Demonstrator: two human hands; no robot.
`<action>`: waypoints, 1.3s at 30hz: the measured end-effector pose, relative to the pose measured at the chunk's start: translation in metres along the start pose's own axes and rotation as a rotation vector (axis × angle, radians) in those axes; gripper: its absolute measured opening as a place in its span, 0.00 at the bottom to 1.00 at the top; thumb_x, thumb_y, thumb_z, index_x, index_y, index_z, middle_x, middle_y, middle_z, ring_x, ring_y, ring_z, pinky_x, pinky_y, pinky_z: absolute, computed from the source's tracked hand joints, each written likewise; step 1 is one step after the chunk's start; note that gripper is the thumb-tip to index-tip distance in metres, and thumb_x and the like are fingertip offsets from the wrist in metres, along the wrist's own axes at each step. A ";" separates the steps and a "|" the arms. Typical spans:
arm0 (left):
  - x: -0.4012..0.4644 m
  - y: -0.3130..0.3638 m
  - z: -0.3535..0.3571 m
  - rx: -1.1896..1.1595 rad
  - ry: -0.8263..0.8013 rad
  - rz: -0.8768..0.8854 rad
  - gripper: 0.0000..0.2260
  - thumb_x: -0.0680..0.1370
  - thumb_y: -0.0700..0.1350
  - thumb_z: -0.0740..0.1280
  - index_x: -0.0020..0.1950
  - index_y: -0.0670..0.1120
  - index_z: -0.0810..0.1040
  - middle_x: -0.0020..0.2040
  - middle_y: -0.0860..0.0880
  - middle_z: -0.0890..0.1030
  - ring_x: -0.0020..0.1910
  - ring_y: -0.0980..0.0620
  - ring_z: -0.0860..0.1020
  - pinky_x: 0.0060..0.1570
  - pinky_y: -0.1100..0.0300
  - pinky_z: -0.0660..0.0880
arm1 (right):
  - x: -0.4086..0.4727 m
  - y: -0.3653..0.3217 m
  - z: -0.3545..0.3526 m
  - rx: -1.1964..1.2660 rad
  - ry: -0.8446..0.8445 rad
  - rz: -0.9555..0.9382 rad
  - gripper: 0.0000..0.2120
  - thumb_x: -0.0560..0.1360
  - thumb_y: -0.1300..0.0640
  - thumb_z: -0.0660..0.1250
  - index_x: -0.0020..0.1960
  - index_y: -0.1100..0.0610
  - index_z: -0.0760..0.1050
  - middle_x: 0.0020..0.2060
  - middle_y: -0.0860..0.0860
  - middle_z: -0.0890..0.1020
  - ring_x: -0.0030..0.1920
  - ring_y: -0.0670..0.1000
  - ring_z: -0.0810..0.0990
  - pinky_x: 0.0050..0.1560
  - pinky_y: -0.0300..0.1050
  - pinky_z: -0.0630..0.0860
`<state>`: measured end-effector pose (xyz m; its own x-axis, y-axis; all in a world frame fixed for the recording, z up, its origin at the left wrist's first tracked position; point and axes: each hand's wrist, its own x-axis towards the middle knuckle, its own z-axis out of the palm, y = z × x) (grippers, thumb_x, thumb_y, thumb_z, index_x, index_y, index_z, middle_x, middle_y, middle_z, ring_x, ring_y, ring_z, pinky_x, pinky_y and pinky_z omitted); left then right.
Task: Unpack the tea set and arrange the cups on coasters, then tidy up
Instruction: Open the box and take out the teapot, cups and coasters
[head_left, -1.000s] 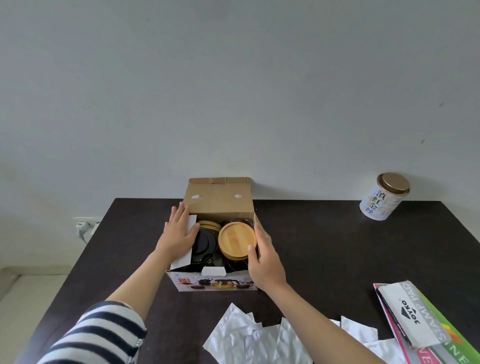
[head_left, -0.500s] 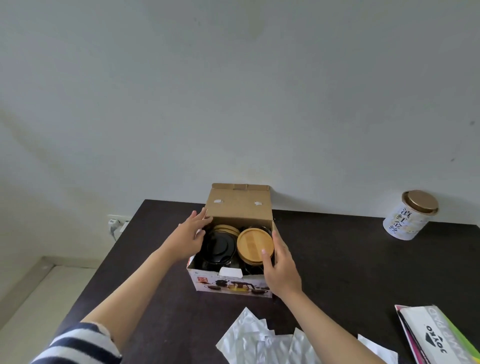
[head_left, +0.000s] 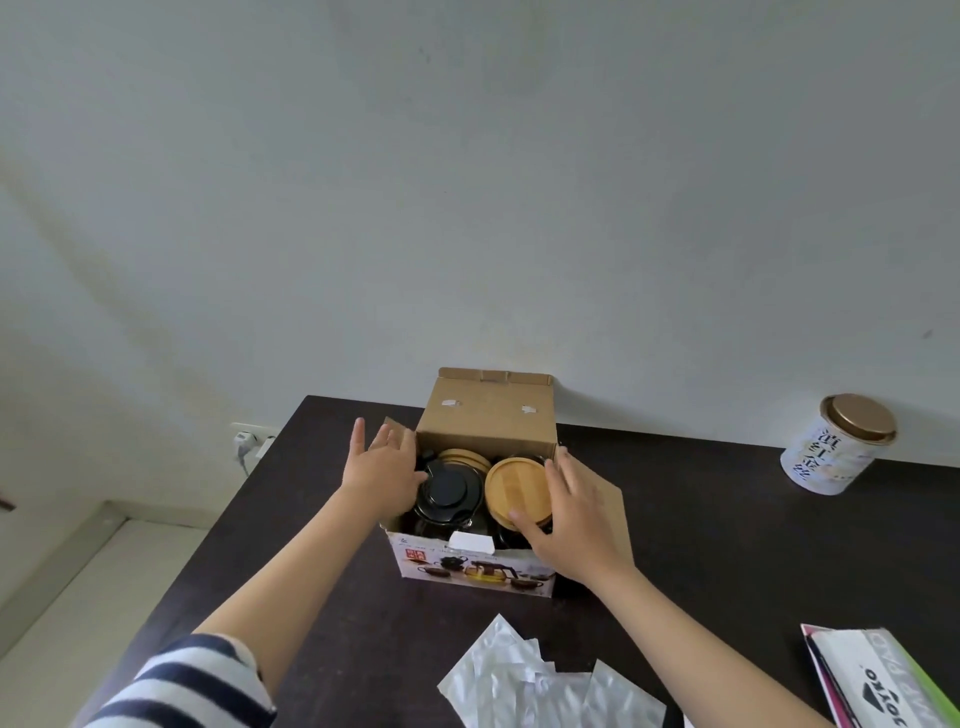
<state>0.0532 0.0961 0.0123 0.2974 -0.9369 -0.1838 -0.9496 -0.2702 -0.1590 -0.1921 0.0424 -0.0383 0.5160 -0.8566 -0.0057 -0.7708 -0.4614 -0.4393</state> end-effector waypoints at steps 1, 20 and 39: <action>0.003 0.005 0.002 -0.043 -0.028 -0.025 0.32 0.80 0.59 0.51 0.77 0.43 0.48 0.76 0.40 0.59 0.77 0.43 0.49 0.70 0.40 0.35 | 0.002 -0.003 -0.003 0.003 -0.021 -0.040 0.44 0.74 0.30 0.55 0.78 0.56 0.46 0.78 0.51 0.43 0.77 0.52 0.45 0.76 0.57 0.51; 0.002 0.050 0.046 -0.430 0.106 -0.267 0.43 0.74 0.70 0.48 0.77 0.40 0.41 0.76 0.36 0.50 0.74 0.38 0.55 0.70 0.43 0.58 | 0.046 -0.020 -0.015 -0.129 -0.205 -0.035 0.53 0.60 0.38 0.74 0.75 0.55 0.52 0.68 0.57 0.66 0.66 0.57 0.67 0.63 0.51 0.71; 0.003 0.050 0.047 -0.427 0.139 -0.277 0.43 0.74 0.69 0.49 0.77 0.40 0.44 0.76 0.36 0.54 0.73 0.37 0.59 0.66 0.44 0.66 | 0.057 0.130 -0.032 0.116 0.121 0.707 0.49 0.60 0.42 0.79 0.72 0.56 0.59 0.64 0.59 0.67 0.66 0.60 0.64 0.51 0.55 0.74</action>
<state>0.0116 0.0902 -0.0422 0.5547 -0.8302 -0.0560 -0.8017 -0.5513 0.2311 -0.2744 -0.0735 -0.0672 -0.1409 -0.9637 -0.2267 -0.8566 0.2335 -0.4602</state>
